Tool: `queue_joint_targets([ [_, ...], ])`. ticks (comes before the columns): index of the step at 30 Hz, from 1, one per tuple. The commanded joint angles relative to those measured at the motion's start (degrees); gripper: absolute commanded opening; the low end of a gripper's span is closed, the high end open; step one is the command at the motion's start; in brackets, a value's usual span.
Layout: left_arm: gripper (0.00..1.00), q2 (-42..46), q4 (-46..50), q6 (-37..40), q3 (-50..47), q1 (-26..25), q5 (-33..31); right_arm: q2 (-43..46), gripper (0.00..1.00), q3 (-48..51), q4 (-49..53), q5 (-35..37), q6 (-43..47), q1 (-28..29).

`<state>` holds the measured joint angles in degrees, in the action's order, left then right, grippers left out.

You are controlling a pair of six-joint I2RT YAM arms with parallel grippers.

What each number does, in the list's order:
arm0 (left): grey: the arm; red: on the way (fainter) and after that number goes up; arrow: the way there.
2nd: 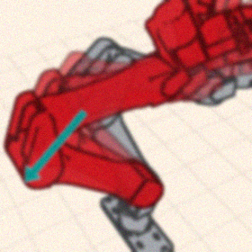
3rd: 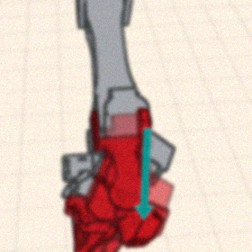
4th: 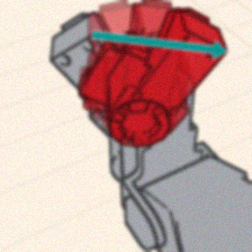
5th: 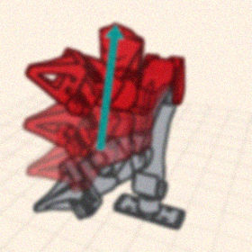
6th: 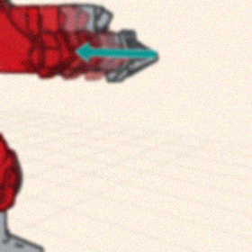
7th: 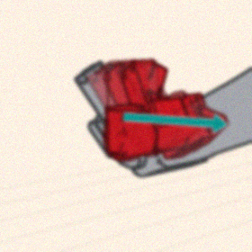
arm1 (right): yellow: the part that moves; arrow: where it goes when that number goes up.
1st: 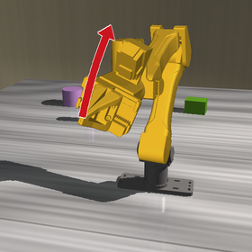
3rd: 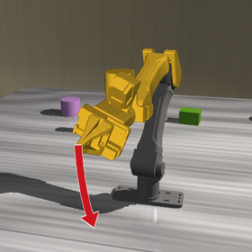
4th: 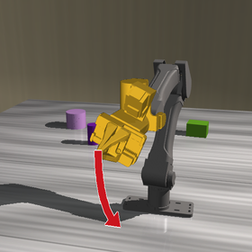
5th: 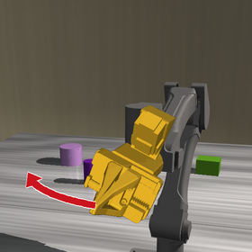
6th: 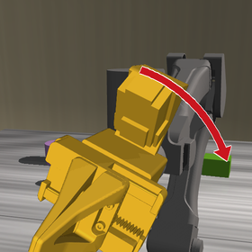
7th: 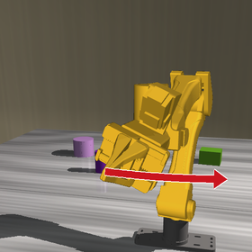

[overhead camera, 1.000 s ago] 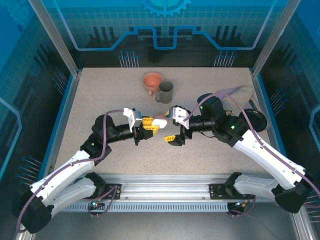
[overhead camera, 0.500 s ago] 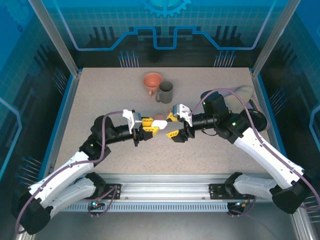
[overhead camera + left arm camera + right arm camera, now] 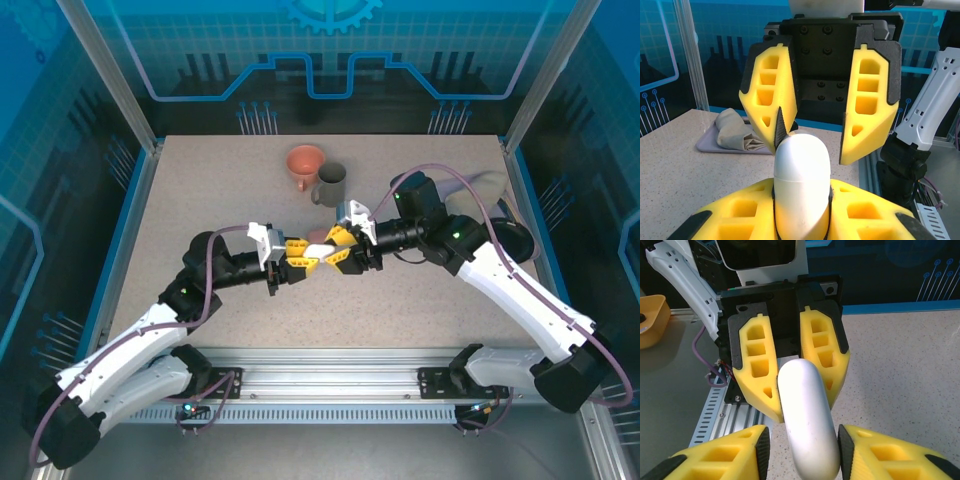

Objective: Insert the wireless bluetooth earbuds into the charging case

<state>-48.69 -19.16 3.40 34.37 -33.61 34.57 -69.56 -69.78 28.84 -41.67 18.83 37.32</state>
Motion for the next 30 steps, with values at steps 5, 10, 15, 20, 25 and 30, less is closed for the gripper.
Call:
queue_joint_targets([
  [5, 0.0, 0.8, -1.3, 1.1, 1.5, -0.4, -0.2, -1.0, 0.38, -1.0, 0.9, -2.8, -0.7, 0.0],
  [10, 0.0, 0.6, -1.4, 1.1, 1.6, -0.3, -0.3, -1.1, 0.35, -0.8, 1.1, -2.3, -1.0, 0.3],
  [15, 0.0, 0.4, -1.5, 1.1, 1.7, -0.4, -0.6, -1.1, 0.34, -0.3, 1.4, -2.4, -1.1, 0.4],
  [20, 0.0, 0.3, -1.4, 0.9, 1.8, -0.4, -1.0, -1.1, 0.35, 0.5, 1.4, -1.9, -1.3, 0.7],
  [25, 0.0, 0.2, -1.5, 0.6, 1.7, -0.4, -1.0, -1.1, 0.37, 0.9, 1.3, -1.7, -1.3, 0.9],
  [30, 0.0, 0.2, -1.3, 0.6, 1.6, -0.3, -1.1, -1.1, 0.35, 1.0, 1.7, -1.6, -1.3, 0.9],
])
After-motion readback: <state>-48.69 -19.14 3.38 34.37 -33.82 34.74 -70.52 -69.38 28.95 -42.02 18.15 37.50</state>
